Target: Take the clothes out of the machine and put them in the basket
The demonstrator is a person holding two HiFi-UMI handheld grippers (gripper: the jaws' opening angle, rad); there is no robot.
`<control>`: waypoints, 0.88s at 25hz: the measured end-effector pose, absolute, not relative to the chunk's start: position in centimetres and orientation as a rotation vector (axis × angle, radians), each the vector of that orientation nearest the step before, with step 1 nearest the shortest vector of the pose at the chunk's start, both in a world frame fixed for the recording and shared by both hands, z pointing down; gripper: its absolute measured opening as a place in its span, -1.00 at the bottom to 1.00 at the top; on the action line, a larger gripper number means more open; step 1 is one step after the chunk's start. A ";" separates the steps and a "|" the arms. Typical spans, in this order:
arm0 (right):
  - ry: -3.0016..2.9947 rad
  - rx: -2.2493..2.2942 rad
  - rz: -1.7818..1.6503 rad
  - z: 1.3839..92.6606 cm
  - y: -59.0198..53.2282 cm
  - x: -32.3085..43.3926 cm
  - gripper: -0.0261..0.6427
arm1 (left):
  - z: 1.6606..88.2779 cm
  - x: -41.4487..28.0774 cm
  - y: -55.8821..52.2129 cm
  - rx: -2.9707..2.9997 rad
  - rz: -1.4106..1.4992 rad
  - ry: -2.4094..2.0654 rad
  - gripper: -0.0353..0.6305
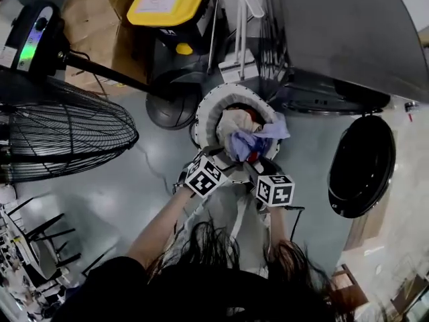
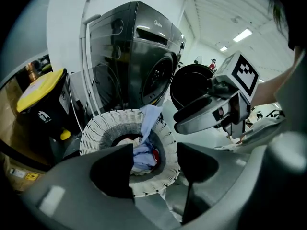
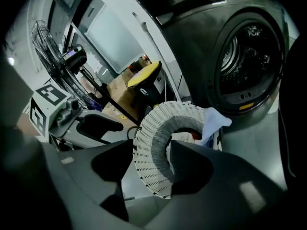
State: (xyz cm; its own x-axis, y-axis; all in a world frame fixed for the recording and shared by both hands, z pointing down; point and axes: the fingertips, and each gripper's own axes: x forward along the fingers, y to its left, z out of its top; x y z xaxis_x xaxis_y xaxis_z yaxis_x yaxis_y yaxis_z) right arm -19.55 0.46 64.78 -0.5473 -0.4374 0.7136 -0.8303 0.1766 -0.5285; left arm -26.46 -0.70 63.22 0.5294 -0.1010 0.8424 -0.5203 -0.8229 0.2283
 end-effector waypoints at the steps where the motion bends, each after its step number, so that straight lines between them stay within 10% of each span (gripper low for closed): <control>1: -2.079 1.204 1.327 63.8 0.4 -19.6 -0.14 | 62.6 -26.3 -0.8 2.324 1.216 -0.518 -0.01; 22: -2.359 1.424 1.096 41.8 -1.4 -18.3 -0.39 | 44.7 -25.8 -1.8 2.518 0.871 -0.633 -0.21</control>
